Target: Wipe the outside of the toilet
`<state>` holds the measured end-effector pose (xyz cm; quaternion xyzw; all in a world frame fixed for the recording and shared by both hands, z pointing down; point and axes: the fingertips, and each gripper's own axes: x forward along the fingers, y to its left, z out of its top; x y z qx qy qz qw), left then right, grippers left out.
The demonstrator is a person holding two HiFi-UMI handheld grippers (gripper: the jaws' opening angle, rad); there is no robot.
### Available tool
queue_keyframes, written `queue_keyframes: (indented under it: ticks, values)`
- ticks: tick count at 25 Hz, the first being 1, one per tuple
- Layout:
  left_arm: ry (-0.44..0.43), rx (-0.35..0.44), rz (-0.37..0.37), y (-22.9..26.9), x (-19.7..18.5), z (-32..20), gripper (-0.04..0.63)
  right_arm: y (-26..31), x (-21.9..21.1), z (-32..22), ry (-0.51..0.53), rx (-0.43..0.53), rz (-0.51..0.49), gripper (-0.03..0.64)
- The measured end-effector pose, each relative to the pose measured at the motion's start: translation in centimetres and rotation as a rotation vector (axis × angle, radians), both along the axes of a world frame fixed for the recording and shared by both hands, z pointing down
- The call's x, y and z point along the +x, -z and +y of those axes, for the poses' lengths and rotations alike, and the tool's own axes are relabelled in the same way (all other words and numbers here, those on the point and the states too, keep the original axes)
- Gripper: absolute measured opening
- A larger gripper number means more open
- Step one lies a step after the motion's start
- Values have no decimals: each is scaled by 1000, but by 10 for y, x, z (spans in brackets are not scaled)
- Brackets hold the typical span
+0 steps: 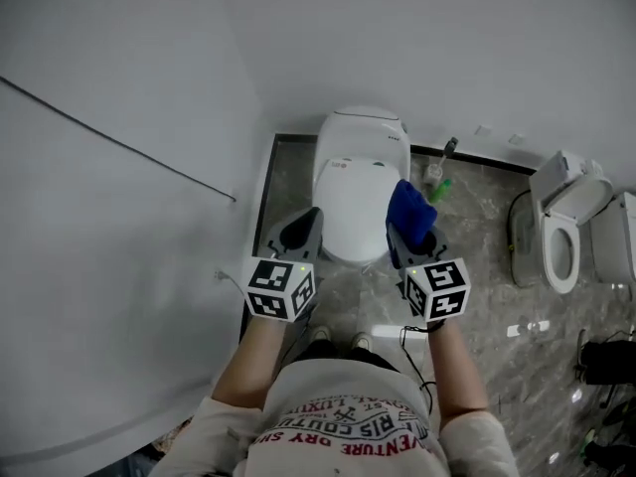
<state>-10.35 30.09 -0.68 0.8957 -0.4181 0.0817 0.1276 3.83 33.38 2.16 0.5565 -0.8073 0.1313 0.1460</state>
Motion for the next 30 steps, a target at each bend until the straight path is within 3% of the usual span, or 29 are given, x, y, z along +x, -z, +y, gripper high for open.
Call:
queue_keyframes:
  ticks: [7,15,30]
  values:
    - [20,92,61,85,-20,9,6,85,-10,8,-87,114,4,75]
    - [-3,195,57,137,-32,21,6,124,-19,18,-90,165,-4,75]
    - [-17,167,18,127,-29,21,6,122,-12,20,-110,175,19,75]
